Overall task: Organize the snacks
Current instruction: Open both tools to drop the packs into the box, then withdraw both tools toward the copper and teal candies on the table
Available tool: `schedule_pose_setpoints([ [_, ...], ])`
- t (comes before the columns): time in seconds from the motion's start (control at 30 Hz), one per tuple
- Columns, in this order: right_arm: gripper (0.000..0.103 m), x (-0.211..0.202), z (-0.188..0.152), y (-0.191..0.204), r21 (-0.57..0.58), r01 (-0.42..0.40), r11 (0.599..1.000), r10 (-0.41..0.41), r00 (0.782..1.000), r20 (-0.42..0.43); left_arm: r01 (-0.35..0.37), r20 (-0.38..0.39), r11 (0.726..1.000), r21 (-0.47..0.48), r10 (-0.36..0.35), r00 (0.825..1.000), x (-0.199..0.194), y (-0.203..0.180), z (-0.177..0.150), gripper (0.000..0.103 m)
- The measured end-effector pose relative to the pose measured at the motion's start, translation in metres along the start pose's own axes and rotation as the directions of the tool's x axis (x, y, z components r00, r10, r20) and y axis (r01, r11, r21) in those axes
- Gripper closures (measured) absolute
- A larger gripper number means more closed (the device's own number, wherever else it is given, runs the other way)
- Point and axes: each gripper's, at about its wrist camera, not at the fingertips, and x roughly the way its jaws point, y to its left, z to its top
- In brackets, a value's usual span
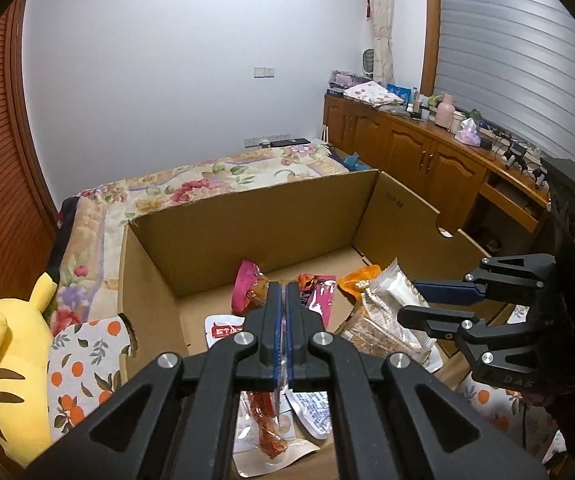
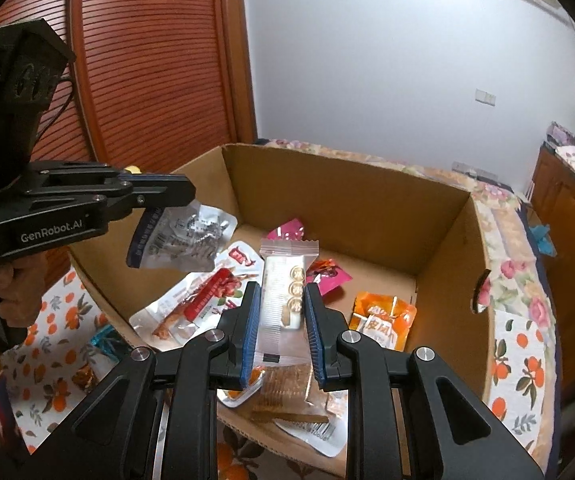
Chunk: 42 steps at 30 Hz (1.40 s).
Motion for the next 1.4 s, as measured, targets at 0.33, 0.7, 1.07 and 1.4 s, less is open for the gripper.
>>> schedule_pose_setpoints([
  [0.33, 0.08, 0.004, -0.003, -0.003, 0.022, -0.005, 1.0, 0.006, 1.0, -0.013, -0.013, -0.014, 1.0, 0.005, 0.014, 1.0, 0.003, 0.0, -0.005, 0.101],
  [0.7, 0.079, -0.01, -0.005, 0.008, 0.017, 0.007, 1.0, -0.007, 1.0, 0.0, -0.026, -0.03, 1.0, 0.018, 0.026, 0.999, -0.01, -0.004, -0.017, 0.099],
  [1.07, 0.077, -0.027, -0.01, 0.021, 0.025, -0.001, 1.0, 0.0, 0.999, 0.032, -0.05, -0.008, 0.999, 0.009, 0.05, 0.999, -0.035, -0.005, -0.028, 0.091],
  [1.4, 0.074, -0.052, -0.016, 0.041, 0.02, 0.001, 1.0, -0.002, 0.998, 0.063, -0.075, 0.034, 0.997, -0.018, 0.076, 0.997, -0.072, -0.001, -0.051, 0.066],
])
